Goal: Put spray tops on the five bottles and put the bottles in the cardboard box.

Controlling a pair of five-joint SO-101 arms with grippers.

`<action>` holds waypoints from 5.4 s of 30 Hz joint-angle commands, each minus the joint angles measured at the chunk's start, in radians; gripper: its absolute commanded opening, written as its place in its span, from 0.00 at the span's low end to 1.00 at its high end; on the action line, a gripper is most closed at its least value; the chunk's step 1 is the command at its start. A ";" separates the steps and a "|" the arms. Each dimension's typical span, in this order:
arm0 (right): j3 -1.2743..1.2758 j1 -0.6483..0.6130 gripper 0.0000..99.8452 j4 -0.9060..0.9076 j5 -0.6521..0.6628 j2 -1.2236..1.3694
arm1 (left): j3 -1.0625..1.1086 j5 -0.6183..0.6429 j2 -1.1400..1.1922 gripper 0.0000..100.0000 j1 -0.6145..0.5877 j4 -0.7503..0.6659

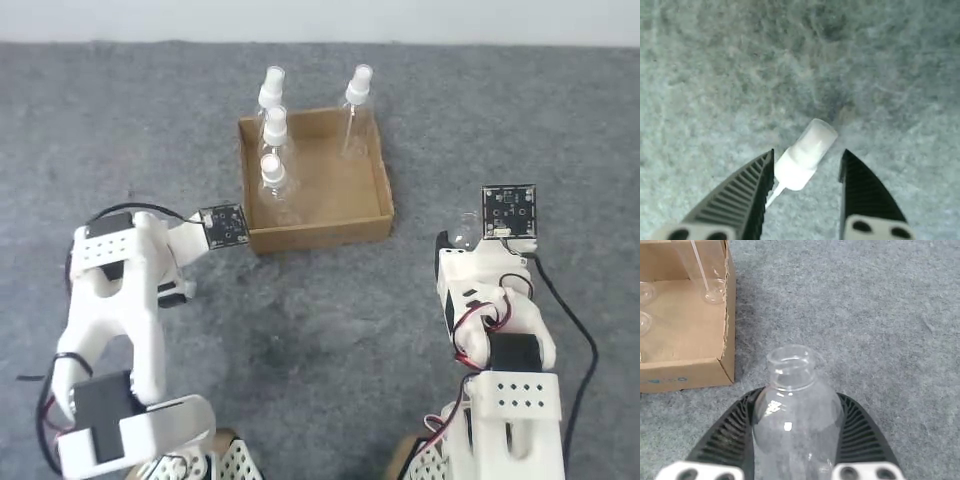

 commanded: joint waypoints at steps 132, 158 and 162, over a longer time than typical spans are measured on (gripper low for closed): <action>0.206 -0.272 0.05 0.166 0.080 -0.665 | 0.217 1.890 -1.386 0.01 0.457 -0.198; 0.293 -0.453 0.05 0.091 0.087 -0.665 | 0.303 1.955 -1.384 0.01 0.643 -0.548; 0.295 -0.522 0.05 0.101 0.087 -0.665 | 0.323 1.955 -1.384 0.01 0.715 -0.548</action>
